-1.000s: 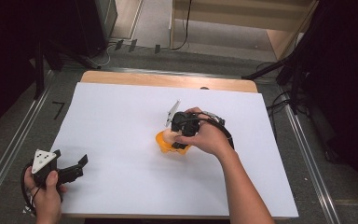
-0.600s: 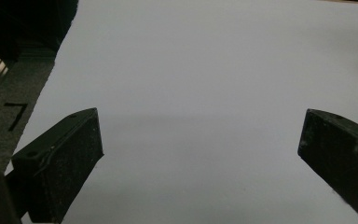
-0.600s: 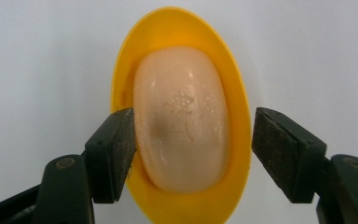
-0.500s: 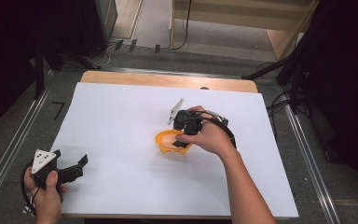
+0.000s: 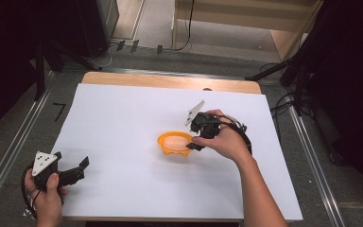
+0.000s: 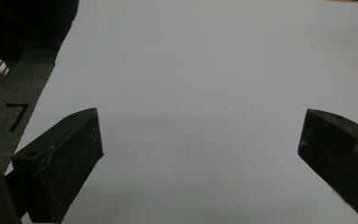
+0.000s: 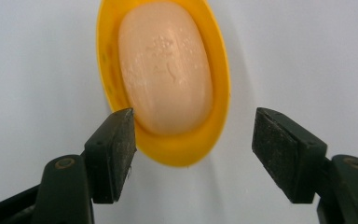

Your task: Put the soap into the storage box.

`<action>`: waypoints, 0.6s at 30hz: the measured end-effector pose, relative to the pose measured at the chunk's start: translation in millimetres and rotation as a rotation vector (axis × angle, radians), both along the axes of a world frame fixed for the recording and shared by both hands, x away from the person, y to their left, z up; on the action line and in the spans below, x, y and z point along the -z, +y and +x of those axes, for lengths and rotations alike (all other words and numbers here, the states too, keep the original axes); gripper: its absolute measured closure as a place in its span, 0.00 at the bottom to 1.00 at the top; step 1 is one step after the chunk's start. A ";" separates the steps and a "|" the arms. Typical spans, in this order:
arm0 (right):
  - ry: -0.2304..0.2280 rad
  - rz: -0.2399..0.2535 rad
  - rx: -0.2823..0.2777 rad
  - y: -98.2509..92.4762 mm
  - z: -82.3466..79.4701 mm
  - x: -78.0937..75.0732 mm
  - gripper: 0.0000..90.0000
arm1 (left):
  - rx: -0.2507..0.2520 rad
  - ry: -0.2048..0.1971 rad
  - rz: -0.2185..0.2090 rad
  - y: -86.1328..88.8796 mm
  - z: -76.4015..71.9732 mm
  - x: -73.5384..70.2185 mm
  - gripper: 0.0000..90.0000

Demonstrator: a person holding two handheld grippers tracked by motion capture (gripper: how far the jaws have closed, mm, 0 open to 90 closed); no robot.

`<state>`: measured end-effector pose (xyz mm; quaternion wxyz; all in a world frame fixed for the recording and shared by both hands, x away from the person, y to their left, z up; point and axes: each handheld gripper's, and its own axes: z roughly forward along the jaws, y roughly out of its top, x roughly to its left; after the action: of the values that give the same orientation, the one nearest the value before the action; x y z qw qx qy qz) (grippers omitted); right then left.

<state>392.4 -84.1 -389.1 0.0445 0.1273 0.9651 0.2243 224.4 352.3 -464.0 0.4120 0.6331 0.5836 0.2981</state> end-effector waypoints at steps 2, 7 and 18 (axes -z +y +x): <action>-0.001 0.008 0.016 -6.7 -0.3 -0.3 0.35 | -0.001 0.000 -0.001 -0.1 0.0 0.0 0.00; 0.006 0.027 0.049 -22.7 -2.1 0.9 0.34 | -0.001 0.000 0.001 -0.2 0.0 0.0 0.00; 0.022 0.061 0.120 -56.8 -6.4 9.3 0.34 | -0.001 0.000 0.001 -0.3 -0.1 0.0 0.00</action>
<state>386.0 -140.8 -398.4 0.0432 0.1886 0.9490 0.2489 224.3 352.0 -464.1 0.4115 0.6329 0.5838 0.2989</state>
